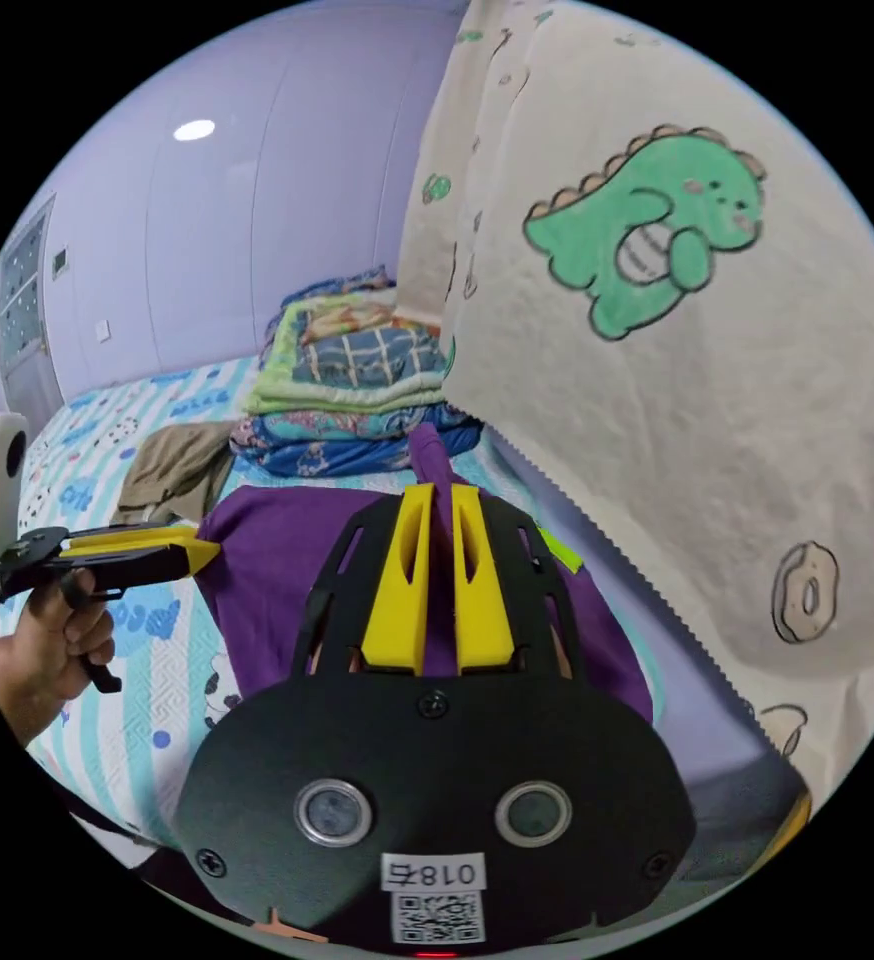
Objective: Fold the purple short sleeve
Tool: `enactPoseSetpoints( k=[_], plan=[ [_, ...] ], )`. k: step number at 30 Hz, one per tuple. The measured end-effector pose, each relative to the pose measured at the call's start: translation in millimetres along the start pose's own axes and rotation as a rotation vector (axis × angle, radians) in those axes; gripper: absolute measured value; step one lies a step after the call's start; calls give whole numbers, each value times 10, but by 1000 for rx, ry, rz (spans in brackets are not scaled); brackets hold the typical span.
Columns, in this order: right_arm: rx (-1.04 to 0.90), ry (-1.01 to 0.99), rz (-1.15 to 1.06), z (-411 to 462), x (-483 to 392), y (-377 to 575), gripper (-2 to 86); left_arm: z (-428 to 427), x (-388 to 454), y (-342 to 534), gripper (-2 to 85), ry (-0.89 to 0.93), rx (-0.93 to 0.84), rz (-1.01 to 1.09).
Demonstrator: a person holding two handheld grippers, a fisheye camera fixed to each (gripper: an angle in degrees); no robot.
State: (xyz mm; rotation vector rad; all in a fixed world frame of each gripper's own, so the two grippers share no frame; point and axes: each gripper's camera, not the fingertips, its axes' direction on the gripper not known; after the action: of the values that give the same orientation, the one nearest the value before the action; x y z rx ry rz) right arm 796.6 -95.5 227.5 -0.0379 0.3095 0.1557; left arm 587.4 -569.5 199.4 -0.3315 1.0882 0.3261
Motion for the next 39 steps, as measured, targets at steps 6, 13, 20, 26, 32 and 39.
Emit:
enactPoseSetpoints(
  k=[6, 13, 20, 26, 32, 39],
  plan=[
    [191, -66, 8, -1007, -186, 203, 19, -360, 301, 344, 35, 14, 21, 65],
    [278, -271, -134, -1973, -732, 157, 15, -624, 124, 1059, 169, 224, 47, -39],
    [262, -509, -277, -2635, -1737, -154, 14, -1754, 34, 1845, 10, 81, 291, 2],
    [144, -635, -295, -2561, -3084, -434, 13, -3174, -398, 2655, -8, -278, 371, 30],
    [170, -776, -42, -2282, -4159, -107, 8, -4274, -448, 3584, -9, -607, 476, 84],
    [-54, -887, -43, -2120, -4989, 1873, 7, -3780, -714, 6414, -9, -554, 295, -47]
  ],
)
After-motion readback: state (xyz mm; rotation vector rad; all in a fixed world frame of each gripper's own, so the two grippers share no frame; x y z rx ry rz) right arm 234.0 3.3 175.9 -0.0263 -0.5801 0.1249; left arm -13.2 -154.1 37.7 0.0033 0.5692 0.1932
